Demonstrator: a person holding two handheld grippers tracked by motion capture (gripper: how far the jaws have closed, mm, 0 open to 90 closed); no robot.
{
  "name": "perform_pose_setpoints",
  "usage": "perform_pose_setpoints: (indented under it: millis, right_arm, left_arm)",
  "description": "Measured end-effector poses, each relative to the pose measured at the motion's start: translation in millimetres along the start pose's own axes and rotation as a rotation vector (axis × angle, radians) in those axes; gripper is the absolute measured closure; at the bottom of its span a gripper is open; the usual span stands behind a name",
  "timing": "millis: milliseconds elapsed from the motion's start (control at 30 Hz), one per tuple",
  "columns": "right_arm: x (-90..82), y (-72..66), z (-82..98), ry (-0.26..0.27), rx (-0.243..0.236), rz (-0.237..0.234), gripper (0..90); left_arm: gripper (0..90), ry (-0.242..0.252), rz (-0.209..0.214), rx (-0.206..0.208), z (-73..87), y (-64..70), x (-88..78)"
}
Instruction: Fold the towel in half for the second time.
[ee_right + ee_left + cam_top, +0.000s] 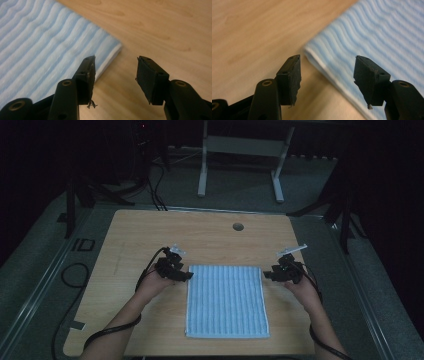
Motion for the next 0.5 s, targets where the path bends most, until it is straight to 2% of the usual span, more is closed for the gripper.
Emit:
perform_pose_setpoints:
  millis: [100,133,167,233,300,400,500]
  right_arm:
    - [3.0,0.5,-7.8,-0.012,-0.007,-0.002,48.3]
    - [4.5,0.6,-9.8,-0.018,-0.004,-0.002,48.4]
    - [10.9,1.7,-15.7,-0.04,0.007,-0.013,48.3]
    - [16.2,3.5,-21.4,-0.041,0.028,-0.022,48.2]
    - [21.9,4.5,-26.4,-0.045,0.04,-0.026,47.7]
    - [31.6,5.2,-31.4,-0.062,0.056,-0.026,47.7]
    - [42.7,6.8,-32.9,-0.087,0.066,-0.023,47.8]
  left_arm:
    - [37.5,-0.005,-0.01,-0.004,-5.4,-5.4,3.3]
    - [37.5,-0.008,-0.023,-0.003,-12.6,-11.7,8.4]
    - [35.9,0.004,-0.019,-0.01,-15.9,-13.4,10.3]
    - [35.9,0.009,-0.01,-0.026,-20.6,-16.1,15.0]
    - [35.9,0.01,0.01,-0.021,-24.1,-17.2,19.6]
    - [36.0,-0.016,0.01,-0.015,-26.0,-18.8,28.9]
    - [36.1,-0.033,0.014,-0.033,-25.3,-21.2,37.1]
Point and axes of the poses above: each handheld gripper's, and its own axes: x roughly forward along the jaws, z roughly out of its underside, y roughly to its right, the point moved 7 cm from there along x, roughly forward along the jaws, and after that the axes turned 15 degrees about x, right-handed, at the moved point
